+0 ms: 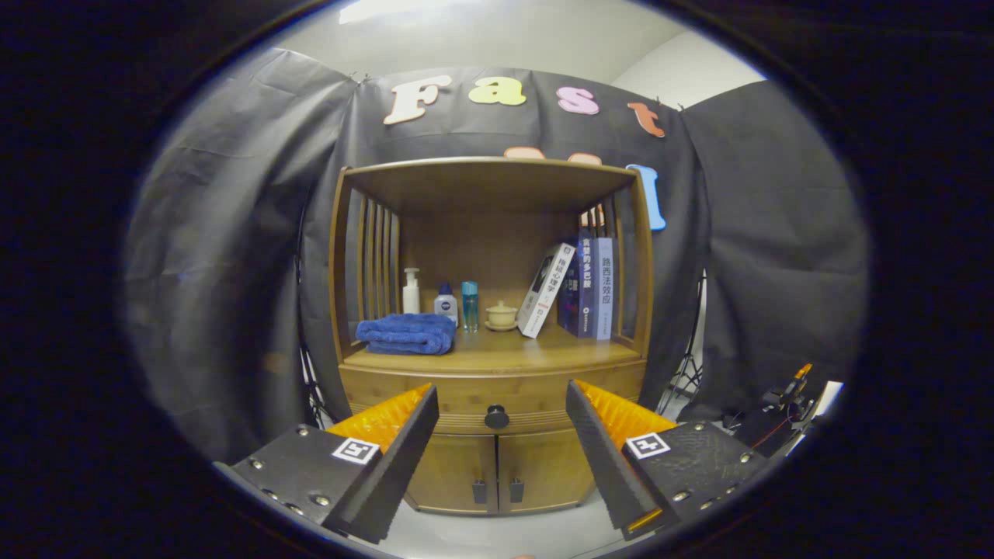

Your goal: Pull open the drawer, take out the items inside it, and place them on the countertop above the cabinet.

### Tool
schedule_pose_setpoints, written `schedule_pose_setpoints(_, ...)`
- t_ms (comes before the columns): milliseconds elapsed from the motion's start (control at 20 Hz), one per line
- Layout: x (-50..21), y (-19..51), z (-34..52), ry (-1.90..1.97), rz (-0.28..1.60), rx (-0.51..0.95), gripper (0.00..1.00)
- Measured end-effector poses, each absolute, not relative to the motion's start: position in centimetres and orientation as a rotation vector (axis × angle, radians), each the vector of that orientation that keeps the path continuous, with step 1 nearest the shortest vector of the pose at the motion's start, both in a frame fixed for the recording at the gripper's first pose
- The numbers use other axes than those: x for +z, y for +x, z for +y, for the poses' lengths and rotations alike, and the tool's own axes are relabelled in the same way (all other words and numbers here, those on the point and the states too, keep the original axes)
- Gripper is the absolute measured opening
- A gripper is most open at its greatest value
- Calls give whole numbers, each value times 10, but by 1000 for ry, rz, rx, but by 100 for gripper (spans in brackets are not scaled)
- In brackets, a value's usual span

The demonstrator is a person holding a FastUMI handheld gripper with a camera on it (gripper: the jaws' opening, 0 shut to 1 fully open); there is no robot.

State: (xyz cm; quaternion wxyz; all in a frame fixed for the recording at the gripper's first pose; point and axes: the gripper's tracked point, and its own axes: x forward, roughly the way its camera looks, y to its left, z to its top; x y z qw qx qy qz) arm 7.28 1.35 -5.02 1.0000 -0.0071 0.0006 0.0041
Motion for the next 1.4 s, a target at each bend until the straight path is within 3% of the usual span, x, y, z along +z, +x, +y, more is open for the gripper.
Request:
schedule_pose_setpoints(550,-99,176,28,-22,16,51,100)
schedule_pose_setpoints(1050,-207,253,27,-89,183,52,100)
schedule_pose_setpoints(1350,-211,269,21,-27,169,19,61)
schedule_pose_setpoints(1400,-208,270,19,-28,143,1,61)
